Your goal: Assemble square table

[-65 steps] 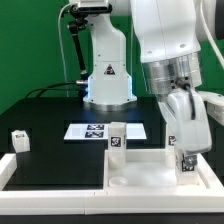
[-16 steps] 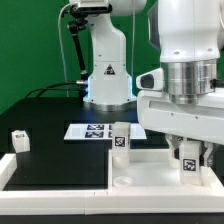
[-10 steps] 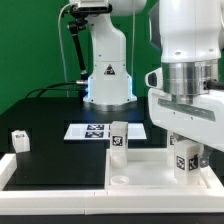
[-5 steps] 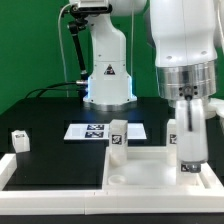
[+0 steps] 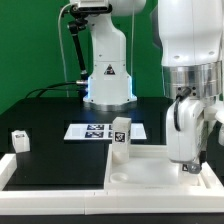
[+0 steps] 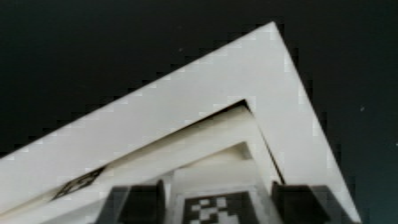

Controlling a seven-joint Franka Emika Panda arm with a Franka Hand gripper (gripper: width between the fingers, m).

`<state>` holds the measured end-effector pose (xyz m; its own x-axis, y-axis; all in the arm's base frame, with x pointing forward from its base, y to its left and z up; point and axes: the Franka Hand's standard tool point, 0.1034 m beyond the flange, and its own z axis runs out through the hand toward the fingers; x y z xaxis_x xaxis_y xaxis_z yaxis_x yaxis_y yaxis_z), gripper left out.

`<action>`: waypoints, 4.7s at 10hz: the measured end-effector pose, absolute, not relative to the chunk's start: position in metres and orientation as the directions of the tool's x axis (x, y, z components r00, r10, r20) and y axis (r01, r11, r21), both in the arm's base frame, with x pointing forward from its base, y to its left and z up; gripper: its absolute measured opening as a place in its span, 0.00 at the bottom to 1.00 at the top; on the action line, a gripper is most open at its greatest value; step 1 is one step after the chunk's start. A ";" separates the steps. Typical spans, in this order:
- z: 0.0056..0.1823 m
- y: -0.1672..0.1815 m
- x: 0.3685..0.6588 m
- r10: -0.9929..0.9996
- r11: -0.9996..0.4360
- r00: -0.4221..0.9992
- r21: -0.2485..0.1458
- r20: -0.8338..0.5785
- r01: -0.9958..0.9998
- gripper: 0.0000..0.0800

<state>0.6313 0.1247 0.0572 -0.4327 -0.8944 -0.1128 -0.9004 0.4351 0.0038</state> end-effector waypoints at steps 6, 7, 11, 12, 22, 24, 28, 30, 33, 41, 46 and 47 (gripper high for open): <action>0.068 0.126 0.629 -0.919 0.379 -0.374 -0.020 -0.123 -0.925 0.76; 0.081 0.123 0.624 -0.922 0.371 -0.364 -0.033 -0.135 -0.928 0.80; 0.107 0.099 0.610 -0.939 0.324 -0.314 -0.055 -0.143 -0.944 0.81; 0.105 0.100 0.610 -0.941 0.318 -0.308 -0.054 -0.142 -0.947 0.81; 0.118 0.019 0.558 -0.983 -0.154 0.165 -0.126 -0.079 -0.980 0.81; 0.122 0.016 0.559 -0.964 -0.251 0.260 -0.135 -0.056 -0.959 0.81; 0.121 0.015 0.559 -0.838 -0.539 0.546 -0.142 -0.011 -0.830 0.81; 0.115 -0.003 0.548 -0.708 -0.702 0.705 -0.142 0.038 -0.697 0.81; 0.103 -0.053 0.500 -0.442 -0.894 0.893 -0.122 0.082 -0.431 0.81; 0.093 -0.108 0.474 0.091 -0.994 0.990 -0.044 0.104 0.096 0.81; 0.062 -0.177 0.427 0.556 -0.831 0.830 0.048 0.038 0.554 0.81; 0.057 -0.193 0.418 0.587 -0.809 0.809 0.050 0.019 0.586 0.81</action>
Offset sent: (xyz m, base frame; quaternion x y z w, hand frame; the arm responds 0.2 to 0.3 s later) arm 0.0000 0.0000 0.0000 0.0000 0.0000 0.0000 1.0000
